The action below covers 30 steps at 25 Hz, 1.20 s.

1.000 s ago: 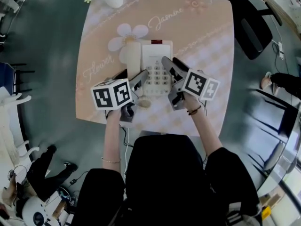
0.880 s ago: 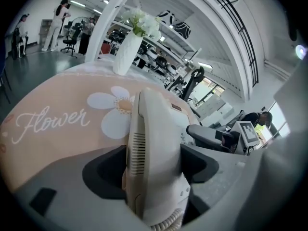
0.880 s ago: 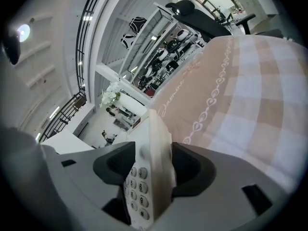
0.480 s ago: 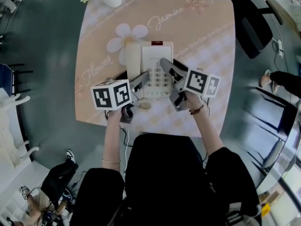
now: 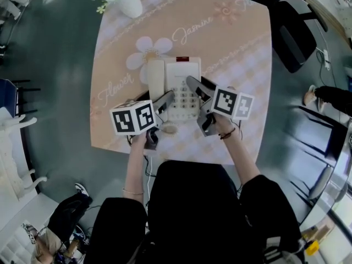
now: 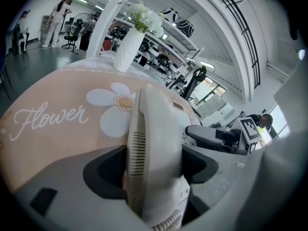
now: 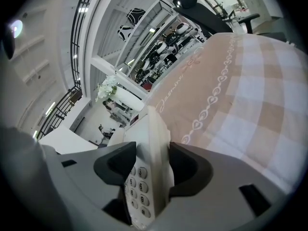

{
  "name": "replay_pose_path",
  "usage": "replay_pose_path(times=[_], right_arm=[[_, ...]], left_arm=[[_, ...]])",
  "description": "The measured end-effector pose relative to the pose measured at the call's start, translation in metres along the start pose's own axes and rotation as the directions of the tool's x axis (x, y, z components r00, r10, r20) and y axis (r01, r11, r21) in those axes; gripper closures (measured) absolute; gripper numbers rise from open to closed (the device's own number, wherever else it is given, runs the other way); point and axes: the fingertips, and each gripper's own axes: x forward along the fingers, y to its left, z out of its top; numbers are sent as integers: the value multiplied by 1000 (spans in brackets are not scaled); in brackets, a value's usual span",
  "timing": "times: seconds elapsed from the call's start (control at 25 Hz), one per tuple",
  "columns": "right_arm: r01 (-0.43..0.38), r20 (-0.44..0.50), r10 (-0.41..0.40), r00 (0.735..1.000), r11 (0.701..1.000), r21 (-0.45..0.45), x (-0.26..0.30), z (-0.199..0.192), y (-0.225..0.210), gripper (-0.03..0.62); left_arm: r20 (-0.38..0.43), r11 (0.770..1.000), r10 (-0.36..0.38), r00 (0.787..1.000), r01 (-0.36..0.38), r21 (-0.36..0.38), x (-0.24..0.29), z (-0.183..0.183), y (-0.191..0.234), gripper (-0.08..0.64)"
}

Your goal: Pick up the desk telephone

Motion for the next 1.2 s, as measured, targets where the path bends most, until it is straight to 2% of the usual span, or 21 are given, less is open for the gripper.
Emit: replay_pose_path(times=[0.52,1.2], right_arm=[[11,-7,-11,1000,1000,-13,-12,1,12,391],[-30,89,38,995,996,-88,-67,22,55,393]], left_arm=[[6,999,18,1000,-17,-35,-14,-2,-10,236],[97,1000,10,995,-8,-18,-59,4,-60,236]])
